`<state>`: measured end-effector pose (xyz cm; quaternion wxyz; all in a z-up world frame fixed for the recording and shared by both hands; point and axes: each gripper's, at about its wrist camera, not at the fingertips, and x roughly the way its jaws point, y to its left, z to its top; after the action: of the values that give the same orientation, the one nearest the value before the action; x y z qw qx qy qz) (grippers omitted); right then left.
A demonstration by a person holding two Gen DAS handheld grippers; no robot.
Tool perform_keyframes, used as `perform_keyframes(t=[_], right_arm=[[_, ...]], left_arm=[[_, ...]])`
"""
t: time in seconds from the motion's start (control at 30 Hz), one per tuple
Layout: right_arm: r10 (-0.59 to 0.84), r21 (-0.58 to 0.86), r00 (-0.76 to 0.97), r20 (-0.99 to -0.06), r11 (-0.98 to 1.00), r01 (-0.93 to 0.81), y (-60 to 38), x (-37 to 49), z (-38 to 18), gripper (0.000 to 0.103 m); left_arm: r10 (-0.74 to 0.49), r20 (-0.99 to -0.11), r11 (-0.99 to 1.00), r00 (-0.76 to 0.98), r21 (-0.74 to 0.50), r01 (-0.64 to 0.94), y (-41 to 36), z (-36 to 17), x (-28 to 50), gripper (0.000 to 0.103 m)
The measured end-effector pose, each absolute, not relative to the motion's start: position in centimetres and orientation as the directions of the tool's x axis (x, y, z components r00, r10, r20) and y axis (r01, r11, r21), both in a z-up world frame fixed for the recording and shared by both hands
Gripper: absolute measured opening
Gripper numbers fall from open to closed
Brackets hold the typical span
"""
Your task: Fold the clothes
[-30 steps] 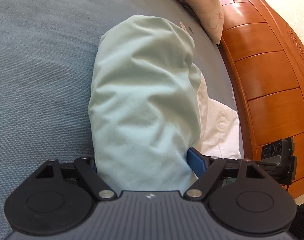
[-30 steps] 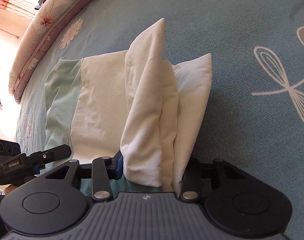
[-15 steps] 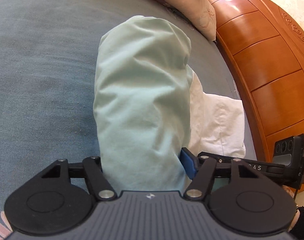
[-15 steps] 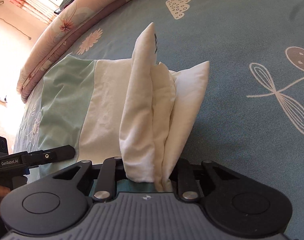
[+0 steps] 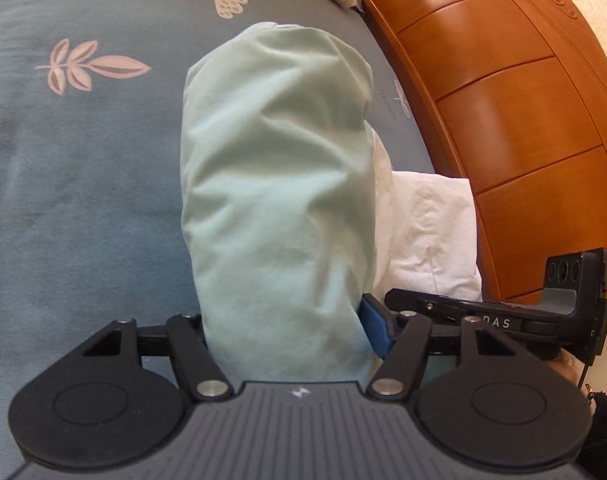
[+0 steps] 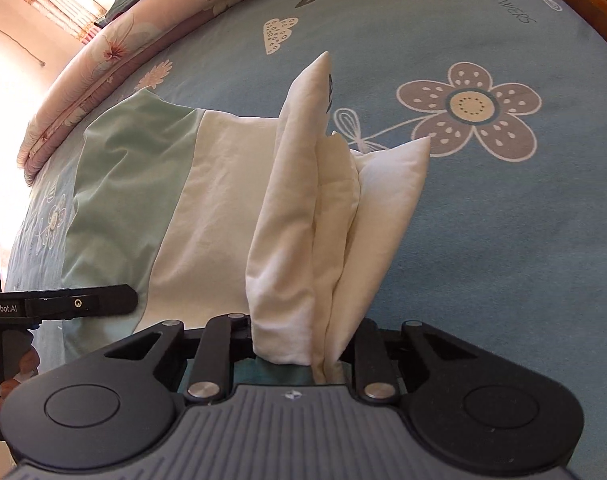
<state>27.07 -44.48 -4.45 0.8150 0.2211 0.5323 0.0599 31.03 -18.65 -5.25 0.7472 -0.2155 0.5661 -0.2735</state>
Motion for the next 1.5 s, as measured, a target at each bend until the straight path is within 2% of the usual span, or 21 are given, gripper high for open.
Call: perform_keyframes(t=[0.43,0.67,0.77,0.8,0.83,0.9,1.0,1.07,1.13,1.23,1.37,1.47,1.5], right_arm=[[0.137,0.282,0.443,-0.886,0.918,0.279,-58.4,21.8,-5.5,0.025],[0.098,0.231,0.439,-0.893,0.937,0.261,-62.1,22.9,-6.9,0.025],[0.101,0.24,0.437,-0.894,0.931,0.275,-63.0,23.0,-7.7,0.027],[0.097,0.243,0.439,-0.893,0.925,0.291,-63.4,22.8,-8.0,0.033],[0.082,0.239,0.438,-0.895,0.918,0.316,-63.6,22.7,-8.2,0.043],[0.063,0.243,0.439,-0.896,0.899,0.366,-64.2,22.4,-8.5,0.054],[0.058,0.264,0.452,-0.89,0.875,0.407,-64.8,21.6,-8.3,0.058],[-0.002,0.211,0.448,-0.894,0.88,0.426,-64.8,20.7,-7.6,0.064],[-0.085,0.14,0.437,-0.895,0.878,0.458,-65.0,19.7,-6.7,0.065],[-0.154,0.109,0.477,-0.866,0.871,0.479,-64.8,18.0,-4.7,0.065],[-0.087,0.16,0.588,-0.804,0.921,0.355,-62.0,19.8,-3.4,0.064],[-0.003,0.211,0.571,-0.821,0.928,0.307,-60.7,22.1,-5.1,0.064],[-0.017,0.192,0.553,-0.833,0.929,0.317,-60.6,22.6,-6.0,0.062]], left_arm=[[-0.71,-0.69,0.701,0.136,-0.678,0.222,-33.4,-9.1,34.0,0.065],[-0.709,-0.693,0.705,0.133,-0.686,0.182,-35.7,-11.5,34.7,0.065],[-0.693,-0.709,0.72,0.133,-0.67,0.179,-35.5,-12.4,35.5,0.069],[-0.689,-0.713,0.723,0.129,-0.667,0.178,-35.2,-12.5,35.7,0.07],[-0.684,-0.719,0.728,0.125,-0.662,0.18,-34.9,-12.5,36.0,0.07],[-0.667,-0.736,0.742,0.113,-0.643,0.191,-34.2,-12.1,36.3,0.074],[-0.643,-0.758,0.759,0.104,-0.614,0.218,-32.5,-11.4,38.9,0.074],[-0.609,-0.784,0.781,0.121,-0.567,0.263,-30.6,-10.4,38.9,0.074],[-0.57,-0.804,0.796,0.167,-0.491,0.354,-29.2,-8.8,38.6,0.075],[-0.554,-0.806,0.765,0.207,-0.395,0.508,-28.2,-6.3,37.1,0.076],[-0.609,-0.776,0.605,0.166,-0.318,0.73,-32.4,-4.7,33.8,0.078],[-0.634,-0.763,0.498,0.125,-0.279,0.821,-34.5,-4.3,31.2,0.078],[-0.642,-0.761,0.472,0.097,-0.292,0.832,-35.1,-5.0,30.9,0.078]])
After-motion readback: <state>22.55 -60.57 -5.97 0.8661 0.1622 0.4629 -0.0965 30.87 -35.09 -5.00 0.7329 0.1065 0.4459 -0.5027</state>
